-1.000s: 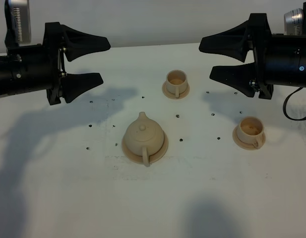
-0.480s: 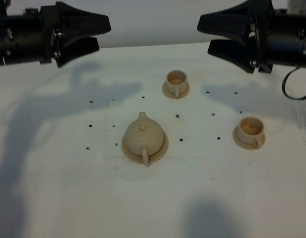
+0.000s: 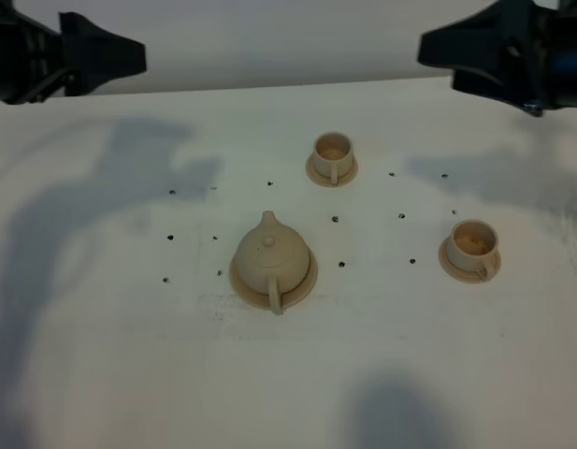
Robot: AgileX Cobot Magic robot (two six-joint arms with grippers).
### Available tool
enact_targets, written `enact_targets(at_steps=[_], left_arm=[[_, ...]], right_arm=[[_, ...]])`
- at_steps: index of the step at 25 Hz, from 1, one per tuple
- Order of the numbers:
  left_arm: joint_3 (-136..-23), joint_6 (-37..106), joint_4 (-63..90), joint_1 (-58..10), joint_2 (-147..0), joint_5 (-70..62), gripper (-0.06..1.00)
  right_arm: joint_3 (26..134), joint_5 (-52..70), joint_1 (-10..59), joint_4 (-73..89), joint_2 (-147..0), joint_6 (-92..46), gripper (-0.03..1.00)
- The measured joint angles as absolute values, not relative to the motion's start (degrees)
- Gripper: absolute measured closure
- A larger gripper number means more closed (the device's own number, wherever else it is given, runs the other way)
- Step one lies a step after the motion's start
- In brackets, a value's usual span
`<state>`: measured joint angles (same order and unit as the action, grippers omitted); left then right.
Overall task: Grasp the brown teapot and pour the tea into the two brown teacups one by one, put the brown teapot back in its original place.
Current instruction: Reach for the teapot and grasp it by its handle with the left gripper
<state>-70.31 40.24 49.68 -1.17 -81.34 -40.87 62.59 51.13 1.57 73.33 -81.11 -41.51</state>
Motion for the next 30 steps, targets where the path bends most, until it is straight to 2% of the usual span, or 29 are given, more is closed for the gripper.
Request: enact_targets(at_steps=[9, 16, 22, 30], left_arm=[[-69.0, 36.5, 42.2, -1.2, -80.8, -38.2, 0.26], [-68.3, 36.4, 39.3, -1.7, -80.8, -39.2, 0.30], [-68.3, 33.0, 29.2, -10.9, -80.8, -38.7, 0.36], [-68.3, 25.2, 16.7, -23.0, -84.4, -37.6, 0.37]], right_arm=[[62.6, 49.5, -0.2, 44.6, -69.7, -28.3, 0.37], [62.6, 54.8, -0.4, 23.3, -57.3, -13.9, 0.37], [62.6, 63.7, -0.4, 13.6, -44.6, -7.7, 0.37], [62.6, 70.0, -0.4, 7.5, -30.5, -2.6, 0.37]])
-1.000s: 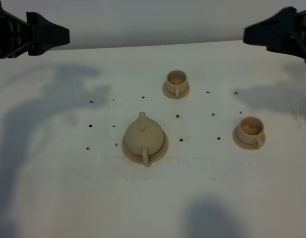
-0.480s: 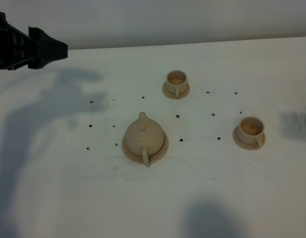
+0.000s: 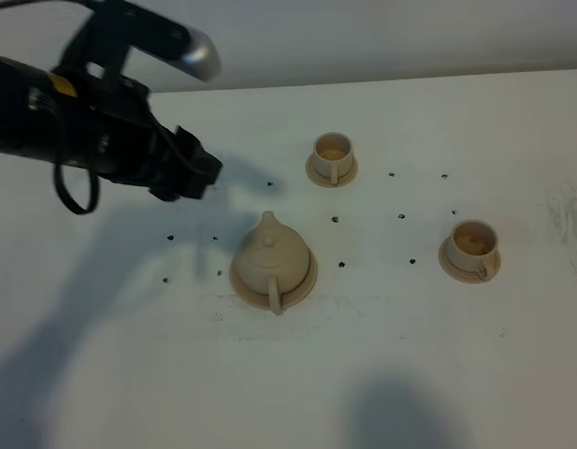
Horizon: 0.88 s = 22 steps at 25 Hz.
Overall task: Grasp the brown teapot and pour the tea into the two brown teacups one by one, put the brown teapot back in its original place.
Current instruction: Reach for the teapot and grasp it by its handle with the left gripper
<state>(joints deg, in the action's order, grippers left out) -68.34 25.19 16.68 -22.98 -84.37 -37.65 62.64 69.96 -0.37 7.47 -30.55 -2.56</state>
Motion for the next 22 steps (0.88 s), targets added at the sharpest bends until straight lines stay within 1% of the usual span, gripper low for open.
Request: enact_targets(at_steps=[2, 6, 10, 14, 19, 22], left_arm=[[-68.3, 23.0, 14.9, -24.6, -84.9, -37.7, 0.37], [-68.3, 18.5, 11.8, -25.1, -85.1, -38.8, 0.37], [-67.9, 11.7, 9.8, -25.1, -85.1, -40.8, 0.37], [-65.6, 8.6, 9.7, -25.5, -85.1, -40.9, 0.37], [-62.9, 6.6, 9.6, -28.9, -85.3, -38.4, 0.38], [-62.7, 5.4, 9.4, -30.4, -85.3, -36.7, 0.40]], right_arm=[[62.6, 70.0, -0.4, 6.8, -28.3, -1.8, 0.37], [59.8, 70.0, -0.4, 5.6, -23.7, -1.1, 0.37], [52.8, 70.0, -0.4, 4.9, -18.8, -0.8, 0.37], [44.3, 70.0, -0.4, 5.2, -11.4, -0.7, 0.37], [35.8, 69.7, -0.4, 5.2, -1.7, -0.6, 0.37], [32.7, 68.9, -0.4, 5.1, 0.3, -1.9, 0.37]])
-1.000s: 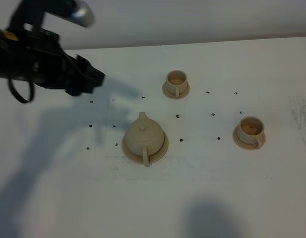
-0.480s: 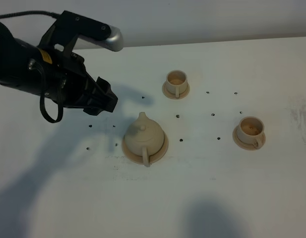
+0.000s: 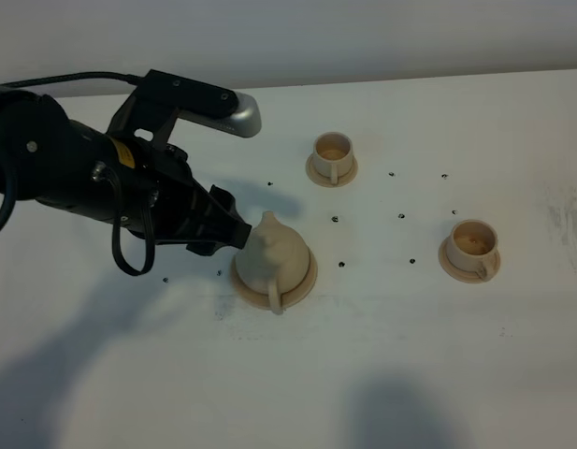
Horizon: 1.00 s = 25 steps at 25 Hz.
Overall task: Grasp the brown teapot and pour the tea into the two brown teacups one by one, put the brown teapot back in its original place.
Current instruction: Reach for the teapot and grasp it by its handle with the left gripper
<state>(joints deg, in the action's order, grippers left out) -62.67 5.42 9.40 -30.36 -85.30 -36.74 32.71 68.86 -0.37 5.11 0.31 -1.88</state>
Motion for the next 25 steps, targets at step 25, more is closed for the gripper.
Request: enact_targets(at_steps=[25], left_arm=[[-58.8, -0.7, 10.9, -38.8, -90.4, -33.6, 0.42]], right_arm=[[29.8, 64.4, -0.4, 6.7, 0.4, -3.6, 0.37]])
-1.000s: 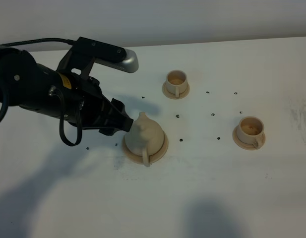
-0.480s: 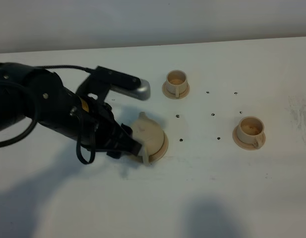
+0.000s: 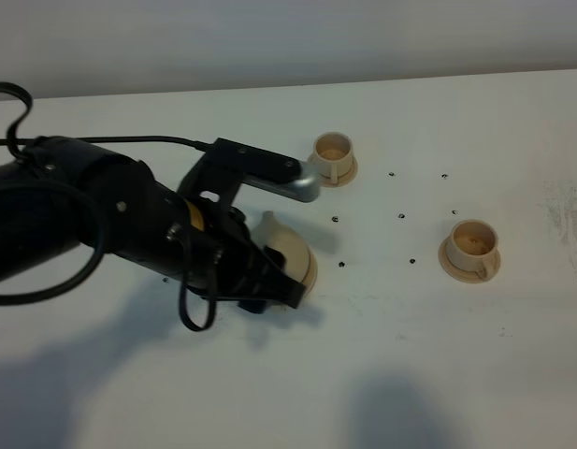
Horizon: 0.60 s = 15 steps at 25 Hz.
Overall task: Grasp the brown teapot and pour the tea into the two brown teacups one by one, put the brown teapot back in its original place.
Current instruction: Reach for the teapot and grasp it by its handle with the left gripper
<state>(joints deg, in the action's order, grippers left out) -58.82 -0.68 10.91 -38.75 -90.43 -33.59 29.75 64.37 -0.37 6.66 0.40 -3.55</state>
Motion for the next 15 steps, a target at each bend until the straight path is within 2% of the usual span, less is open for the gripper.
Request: enact_targets(at_steps=[8, 15], left_arm=[[-58.8, -5.9, 13.5, -40.9, -90.9, -31.6, 0.42], [-58.8, -7.9, 22.1, -41.1, -94.7, -31.5, 0.42]], right_arm=[[29.8, 64.4, -0.4, 6.7, 0.4, -3.6, 0.37], [29.8, 64.4, -0.4, 6.7, 0.4, -3.6, 0.37]])
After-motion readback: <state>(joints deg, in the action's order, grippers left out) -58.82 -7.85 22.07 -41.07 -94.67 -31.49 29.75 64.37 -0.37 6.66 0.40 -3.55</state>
